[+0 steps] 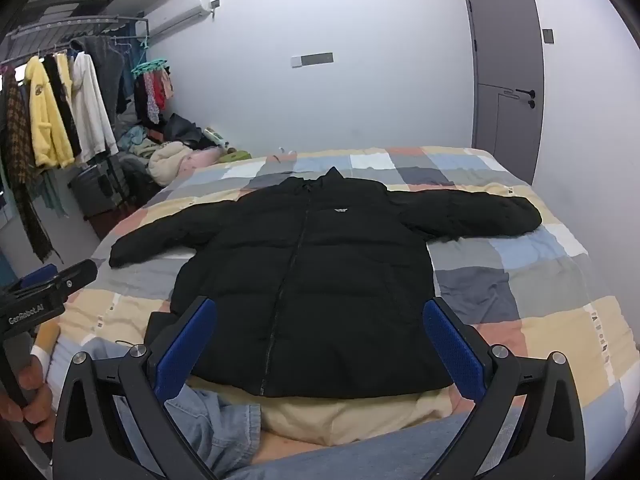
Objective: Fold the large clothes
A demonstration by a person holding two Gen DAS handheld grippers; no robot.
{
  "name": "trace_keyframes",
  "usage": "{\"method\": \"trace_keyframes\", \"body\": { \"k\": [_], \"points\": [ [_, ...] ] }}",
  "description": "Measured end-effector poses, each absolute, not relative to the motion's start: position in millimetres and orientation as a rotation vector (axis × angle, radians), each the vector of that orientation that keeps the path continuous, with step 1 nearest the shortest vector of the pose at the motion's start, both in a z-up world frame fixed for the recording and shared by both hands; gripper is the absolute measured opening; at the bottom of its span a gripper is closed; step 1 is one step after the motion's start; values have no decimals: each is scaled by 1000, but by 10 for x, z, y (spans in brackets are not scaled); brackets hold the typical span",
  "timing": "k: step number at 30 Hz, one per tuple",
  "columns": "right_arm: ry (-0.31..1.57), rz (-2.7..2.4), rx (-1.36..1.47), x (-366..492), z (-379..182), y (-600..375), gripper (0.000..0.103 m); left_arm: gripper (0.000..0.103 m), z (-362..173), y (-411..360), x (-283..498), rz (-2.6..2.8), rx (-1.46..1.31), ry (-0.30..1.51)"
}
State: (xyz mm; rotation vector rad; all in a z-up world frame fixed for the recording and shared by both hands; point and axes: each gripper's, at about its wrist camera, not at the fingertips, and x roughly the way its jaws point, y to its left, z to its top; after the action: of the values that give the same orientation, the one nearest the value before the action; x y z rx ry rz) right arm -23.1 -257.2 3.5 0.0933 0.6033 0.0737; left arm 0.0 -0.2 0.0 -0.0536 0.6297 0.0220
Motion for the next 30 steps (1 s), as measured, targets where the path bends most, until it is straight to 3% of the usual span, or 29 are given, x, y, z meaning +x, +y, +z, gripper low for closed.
{"method": "trace_keyframes", "body": {
  "k": [30],
  "points": [
    [617,51,100,-229,25,-2688,103,103,1,-57,24,1,-48,643]
  ]
}}
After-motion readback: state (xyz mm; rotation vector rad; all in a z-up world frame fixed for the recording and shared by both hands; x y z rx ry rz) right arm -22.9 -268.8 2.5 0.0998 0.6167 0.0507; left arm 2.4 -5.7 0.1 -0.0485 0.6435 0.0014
